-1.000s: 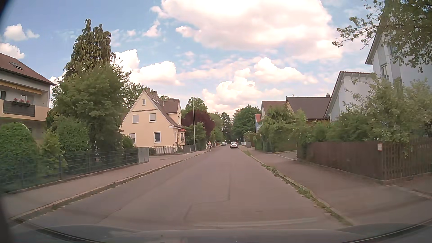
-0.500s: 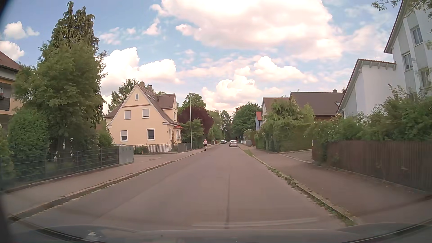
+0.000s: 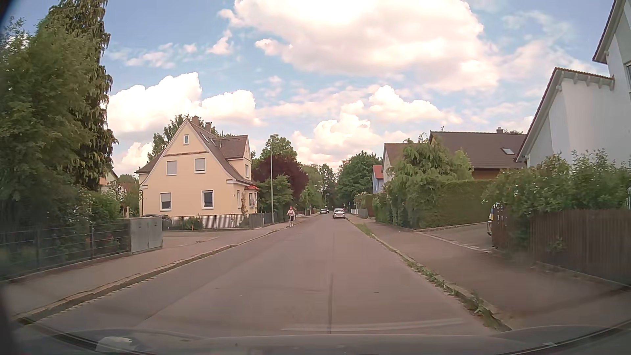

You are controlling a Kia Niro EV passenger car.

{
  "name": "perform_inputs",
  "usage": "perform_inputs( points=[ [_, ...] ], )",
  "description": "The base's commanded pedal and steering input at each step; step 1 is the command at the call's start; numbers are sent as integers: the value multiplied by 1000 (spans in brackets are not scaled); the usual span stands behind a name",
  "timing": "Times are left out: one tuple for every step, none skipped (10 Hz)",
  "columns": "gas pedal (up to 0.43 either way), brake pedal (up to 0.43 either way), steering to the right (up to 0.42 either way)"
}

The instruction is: Follow the waypoints while adhering to traffic rules and regulations

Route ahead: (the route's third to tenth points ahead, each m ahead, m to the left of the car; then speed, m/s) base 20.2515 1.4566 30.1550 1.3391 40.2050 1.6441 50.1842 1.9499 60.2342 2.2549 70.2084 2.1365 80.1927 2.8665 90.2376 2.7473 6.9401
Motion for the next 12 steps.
perform_inputs(
  points=[
    [59, 18, 1],
    [59, 18, -2],
    [59, 18, -5],
    [59, 18, -6],
    [59, 18, -6],
    [59, 18, -7],
    [59, 18, -6],
    [59, 18, -4],
    [59, 18, -3],
    [67, 18, -3],
    [67, 18, -2],
    [67, 18, -1]
  ],
)
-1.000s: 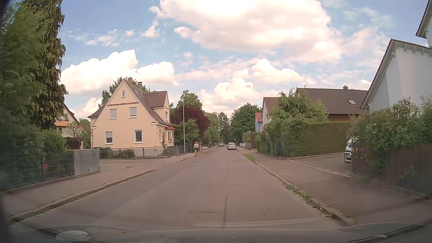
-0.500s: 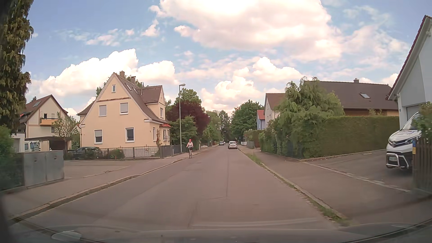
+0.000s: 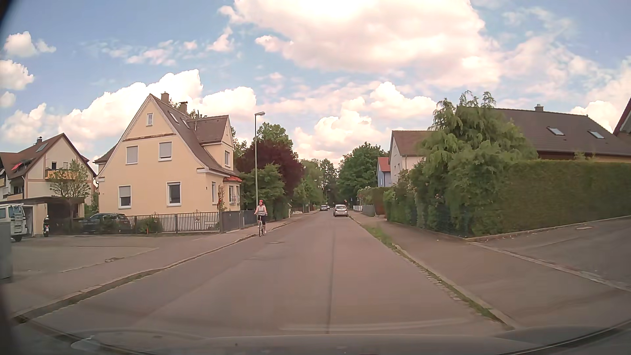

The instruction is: Follow the waypoints while adhering to traffic rules and regulations

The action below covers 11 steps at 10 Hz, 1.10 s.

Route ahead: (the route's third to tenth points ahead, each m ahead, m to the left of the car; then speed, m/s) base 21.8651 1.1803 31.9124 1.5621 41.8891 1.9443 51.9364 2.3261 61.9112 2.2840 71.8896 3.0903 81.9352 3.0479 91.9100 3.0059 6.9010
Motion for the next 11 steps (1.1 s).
perform_inputs(
  points=[
    [59, 18, -1],
    [59, 18, -2],
    [59, 18, -2],
    [59, 18, -5],
    [59, 18, -7],
    [47, 18, -10],
    [47, 18, -12],
    [47, 18, -14],
    [47, 18, -17],
    [47, 18, -16],
    [39, 18, -12]
  ],
)
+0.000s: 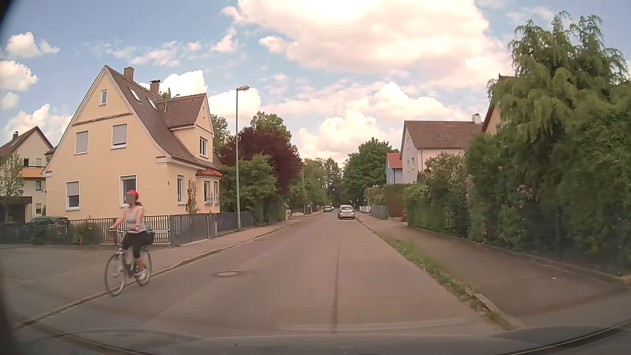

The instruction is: Follow the waypoints while adhering to traffic rules and regulations

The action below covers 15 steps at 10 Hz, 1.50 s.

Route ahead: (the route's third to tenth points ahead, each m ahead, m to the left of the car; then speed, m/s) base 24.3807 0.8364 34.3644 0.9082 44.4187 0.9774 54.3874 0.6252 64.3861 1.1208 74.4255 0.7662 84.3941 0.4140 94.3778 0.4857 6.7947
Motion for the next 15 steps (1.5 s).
perform_inputs(
  points=[
    [39, 18, -8],
    [39, 18, -5],
    [39, 18, -5],
    [39, 18, -5],
    [39, 18, -4],
    [39, 18, -3],
    [39, 18, -2],
    [39, 18, -1],
    [39, 18, -1],
    [39, 18, 0],
    [39, 18, 4],
    [39, 18, 4],
    [39, 18, 4],
    [39, 18, 4],
    [39, 18, 4]
  ],
)
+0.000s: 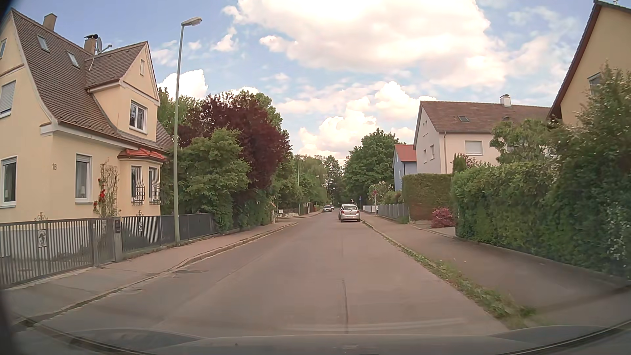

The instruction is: Follow the waypoints while adhering to traffic rules and regulations

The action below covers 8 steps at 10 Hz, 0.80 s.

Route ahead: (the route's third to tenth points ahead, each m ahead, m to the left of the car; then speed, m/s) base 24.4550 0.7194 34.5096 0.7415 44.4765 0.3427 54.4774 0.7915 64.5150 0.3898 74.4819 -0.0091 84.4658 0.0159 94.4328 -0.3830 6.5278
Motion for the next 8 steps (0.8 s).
perform_inputs(
  points=[
    [39, 18, 4],
    [39, 18, 4],
    [39, 18, 4],
    [39, 18, 3],
    [39, 18, 3],
    [39, 18, 3],
    [39, 18, 3],
    [39, 18, 5]
  ],
)
